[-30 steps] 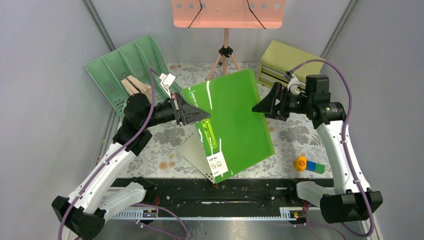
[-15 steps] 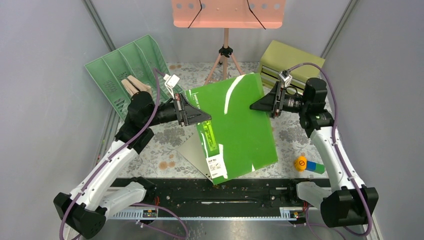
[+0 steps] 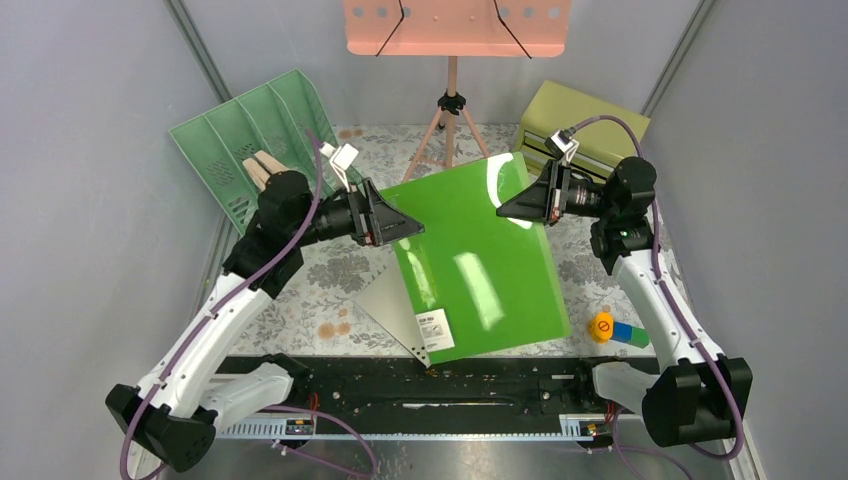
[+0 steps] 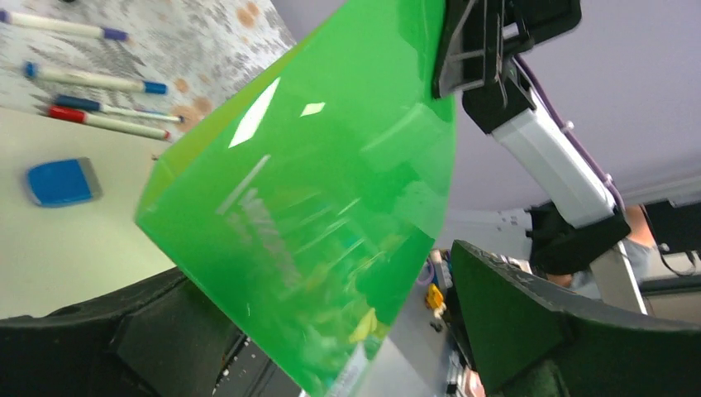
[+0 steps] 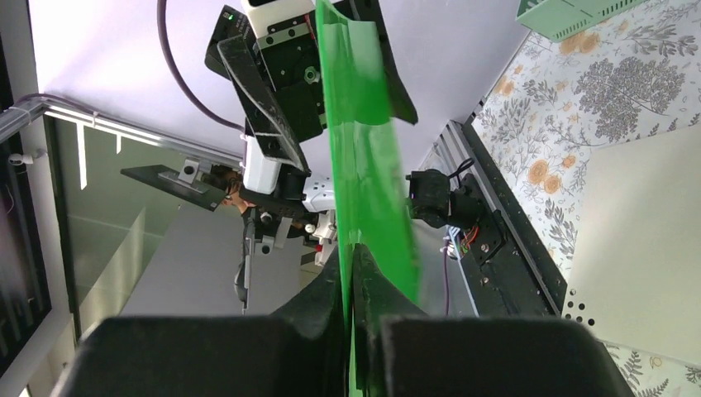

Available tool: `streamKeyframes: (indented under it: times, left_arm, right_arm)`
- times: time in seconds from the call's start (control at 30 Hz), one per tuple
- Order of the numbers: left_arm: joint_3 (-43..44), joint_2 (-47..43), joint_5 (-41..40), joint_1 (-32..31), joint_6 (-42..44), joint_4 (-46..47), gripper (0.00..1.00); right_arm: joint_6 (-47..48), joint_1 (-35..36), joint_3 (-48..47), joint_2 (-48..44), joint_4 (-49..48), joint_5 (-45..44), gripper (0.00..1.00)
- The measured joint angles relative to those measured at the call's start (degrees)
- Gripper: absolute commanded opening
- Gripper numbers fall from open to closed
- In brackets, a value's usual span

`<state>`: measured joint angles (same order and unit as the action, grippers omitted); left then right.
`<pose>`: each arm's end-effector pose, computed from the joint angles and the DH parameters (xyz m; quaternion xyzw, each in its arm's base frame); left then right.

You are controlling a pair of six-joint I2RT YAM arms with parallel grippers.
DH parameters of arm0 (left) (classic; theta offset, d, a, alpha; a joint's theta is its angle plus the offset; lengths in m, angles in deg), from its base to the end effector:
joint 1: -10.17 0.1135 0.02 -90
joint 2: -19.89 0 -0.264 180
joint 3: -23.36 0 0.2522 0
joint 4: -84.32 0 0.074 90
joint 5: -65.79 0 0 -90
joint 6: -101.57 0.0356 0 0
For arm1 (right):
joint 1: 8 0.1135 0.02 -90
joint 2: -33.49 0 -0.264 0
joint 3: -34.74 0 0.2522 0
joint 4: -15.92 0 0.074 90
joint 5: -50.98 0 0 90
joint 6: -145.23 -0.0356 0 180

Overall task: Organize the desk
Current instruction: Place the folder in the storage box.

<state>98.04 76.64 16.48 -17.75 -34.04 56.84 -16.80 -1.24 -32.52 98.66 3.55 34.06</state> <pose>0.1789 -0.1211 0.3952 0.1118 0.7419 -0.5751 0.3262 0.2372 0.0624 0.3834 -0.1310 0.6682 0.6849 0.2594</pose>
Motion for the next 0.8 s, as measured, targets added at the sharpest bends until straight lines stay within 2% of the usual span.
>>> streamKeyframes:
  times: [0.17,0.27,0.5,0.63,0.8]
  left_arm:
    - [2.05,0.02,-2.67,2.58,2.62,-3.1,0.96]
    - [2.05,0.52,-2.27,4.59,2.62,-3.1,0.91]
    - [2.03,4.48,2.91,6.51,-0.37,2.54,0.69]
    - [2.05,5.86,6.97,6.51,-2.27,6.47,0.44]
    - [3.32,8.09,10.54,6.51,-2.49,7.56,0.35]
  right_arm:
    - [-0.13,0.0,-0.02,0.63,-1.11,0.13,0.0]
    - [-1.16,0.0,-0.02,1.07,-2.25,0.37,0.0]
    - [-3.1,0.0,-0.17,2.27,-5.55,1.25,0.0]
    - [-3.08,0.0,-0.28,3.04,-5.77,1.57,0.0]
    - [-2.86,0.0,-0.7,3.98,-5.73,1.64,0.0]
